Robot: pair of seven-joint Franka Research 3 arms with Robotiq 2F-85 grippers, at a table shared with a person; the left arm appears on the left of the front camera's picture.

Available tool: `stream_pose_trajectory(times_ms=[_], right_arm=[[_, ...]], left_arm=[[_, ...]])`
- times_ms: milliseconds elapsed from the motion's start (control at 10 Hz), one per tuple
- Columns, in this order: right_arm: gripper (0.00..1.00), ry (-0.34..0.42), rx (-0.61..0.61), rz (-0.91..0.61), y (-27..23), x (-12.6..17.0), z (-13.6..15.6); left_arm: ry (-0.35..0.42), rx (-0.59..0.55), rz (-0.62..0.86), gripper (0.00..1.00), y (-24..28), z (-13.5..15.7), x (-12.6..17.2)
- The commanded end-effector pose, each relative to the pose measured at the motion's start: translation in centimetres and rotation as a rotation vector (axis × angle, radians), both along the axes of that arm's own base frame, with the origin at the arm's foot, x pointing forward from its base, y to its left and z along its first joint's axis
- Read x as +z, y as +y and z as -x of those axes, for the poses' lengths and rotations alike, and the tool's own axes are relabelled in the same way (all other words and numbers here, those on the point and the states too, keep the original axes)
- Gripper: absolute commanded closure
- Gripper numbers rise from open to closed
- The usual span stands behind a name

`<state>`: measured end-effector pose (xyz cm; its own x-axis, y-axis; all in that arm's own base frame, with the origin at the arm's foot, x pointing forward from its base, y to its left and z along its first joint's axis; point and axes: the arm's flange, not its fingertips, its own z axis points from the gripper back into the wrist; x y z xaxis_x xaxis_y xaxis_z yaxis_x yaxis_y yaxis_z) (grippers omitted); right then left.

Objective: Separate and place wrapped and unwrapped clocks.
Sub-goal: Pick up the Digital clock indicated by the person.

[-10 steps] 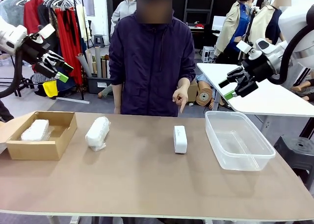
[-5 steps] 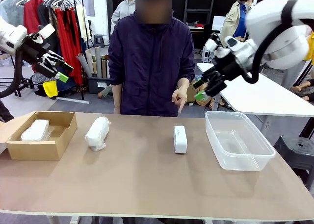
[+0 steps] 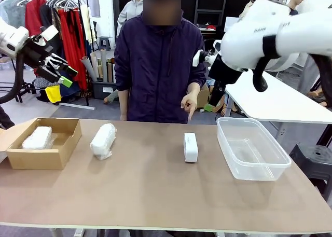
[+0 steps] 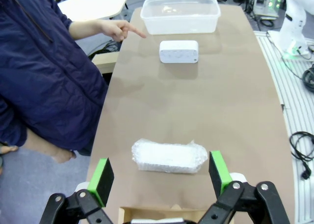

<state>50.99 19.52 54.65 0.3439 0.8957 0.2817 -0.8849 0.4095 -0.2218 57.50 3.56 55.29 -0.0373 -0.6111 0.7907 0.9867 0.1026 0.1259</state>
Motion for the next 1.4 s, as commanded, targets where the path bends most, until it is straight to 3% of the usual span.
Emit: stream_pose_trajectory(times_ms=[0,100,200,300,400,500,700,800,1200,1300], right_arm=[[0.0,0.128,-0.065,0.126,1.2,1.0,-2.7],[0.0,0.164,-0.102,0.153,0.7,0.5,-3.6],[0.0,0.147,-0.16,0.141,0.3,-0.3,-4.3],[0.0,0.176,-0.165,0.05,0.0,-0.8,-4.5],[0.0,0.297,0.012,-0.199,-1.2,-0.4,-4.5],[0.0,0.158,-0.132,0.135,-0.5,-1.4,-3.8],[0.0,0.158,-0.132,0.135,-0.5,-1.4,-3.8],[0.0,0.193,-0.088,0.045,-0.5,-1.4,-4.3],[0.0,0.03,-0.618,0.017,5.1,-4.6,-2.2],[0.0,0.021,-0.707,0.024,6.0,-5.6,-1.4]], left_arm=[[-0.009,-0.01,0.001,0.0,0.0,0.5,-0.1],[-0.009,-0.01,0.001,0.0,0.0,0.5,-0.1],[-0.009,-0.01,0.001,0.0,0.0,0.5,-0.1],[-0.009,-0.01,0.001,0.0,0.0,0.5,-0.1],[-0.009,-0.01,0.001,0.0,0.0,0.5,-0.1],[-0.009,-0.01,0.001,0.0,0.0,0.5,-0.1],[-0.009,-0.01,0.001,0.0,0.0,0.5,-0.1],[-0.009,-0.01,0.001,0.0,0.0,0.5,-0.1],[-0.009,-0.01,0.001,0.0,0.0,0.5,-0.1],[-0.009,-0.01,0.001,0.0,0.0,0.5,-0.1]])
